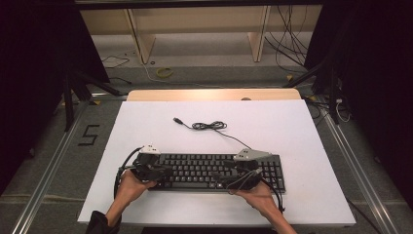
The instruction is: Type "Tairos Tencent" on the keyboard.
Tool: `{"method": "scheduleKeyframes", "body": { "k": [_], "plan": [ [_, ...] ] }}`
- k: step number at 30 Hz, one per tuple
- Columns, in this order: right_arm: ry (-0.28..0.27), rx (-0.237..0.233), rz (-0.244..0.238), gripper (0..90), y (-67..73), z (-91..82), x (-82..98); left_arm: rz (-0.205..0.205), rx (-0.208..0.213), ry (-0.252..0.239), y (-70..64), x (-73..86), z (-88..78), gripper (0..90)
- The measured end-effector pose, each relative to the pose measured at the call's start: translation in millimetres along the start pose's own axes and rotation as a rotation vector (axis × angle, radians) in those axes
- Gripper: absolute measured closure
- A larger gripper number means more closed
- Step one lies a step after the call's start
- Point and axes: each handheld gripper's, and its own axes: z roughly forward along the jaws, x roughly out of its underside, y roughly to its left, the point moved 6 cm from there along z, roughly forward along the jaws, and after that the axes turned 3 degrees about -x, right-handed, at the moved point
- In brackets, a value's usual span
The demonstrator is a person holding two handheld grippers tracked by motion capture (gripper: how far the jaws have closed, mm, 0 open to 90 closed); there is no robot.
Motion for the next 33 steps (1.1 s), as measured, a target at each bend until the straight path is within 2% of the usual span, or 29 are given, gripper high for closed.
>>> {"method": "scheduleKeyframes", "body": {
  "k": [21,22,27,33],
  "plan": [
    [-0.026,-0.003,0.002,31.7,2.4,-10.1,7.5,-0.005,0.005,0.036,2.8,1.5,6.0,88.9],
    [-0.024,-0.003,0.0,31.7,2.9,-10.5,8.0,-0.004,0.001,0.048,3.3,2.4,6.6,89.0],
    [-0.023,-0.005,-0.004,31.8,4.8,-12.3,9.3,-0.019,0.012,0.036,3.9,4.5,7.9,89.3],
    [-0.024,0.0,-0.004,31.8,3.6,-14.0,10.0,-0.007,-0.002,0.032,2.9,2.7,5.9,88.9]
  ]
}}
